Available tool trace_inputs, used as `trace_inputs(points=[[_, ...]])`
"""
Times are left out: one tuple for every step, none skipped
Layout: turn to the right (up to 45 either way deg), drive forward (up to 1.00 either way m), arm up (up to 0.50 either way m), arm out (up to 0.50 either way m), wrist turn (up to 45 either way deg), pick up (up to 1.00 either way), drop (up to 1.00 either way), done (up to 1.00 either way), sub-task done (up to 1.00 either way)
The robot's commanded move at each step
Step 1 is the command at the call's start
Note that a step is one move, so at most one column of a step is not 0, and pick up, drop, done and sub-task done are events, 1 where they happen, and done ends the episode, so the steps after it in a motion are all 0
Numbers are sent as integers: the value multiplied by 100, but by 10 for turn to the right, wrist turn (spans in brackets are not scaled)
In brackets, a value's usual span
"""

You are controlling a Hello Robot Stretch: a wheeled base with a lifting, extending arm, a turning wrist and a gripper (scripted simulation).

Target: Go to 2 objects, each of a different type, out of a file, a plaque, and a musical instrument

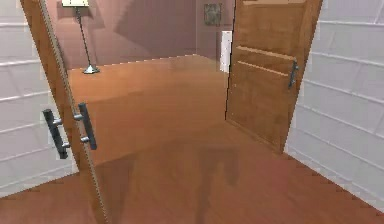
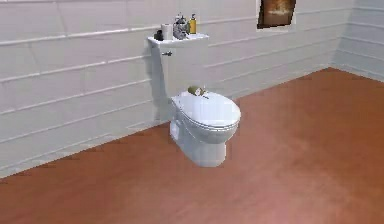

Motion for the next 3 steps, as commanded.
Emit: trace_inputs(points=[[0, 100, 0, 0, 0, 0, 0, 0, 0], [-270, 0, 0, 0, 0, 0, 0, 0, 0], [0, 100, 0, 0, 0, 0, 0, 0, 0]])
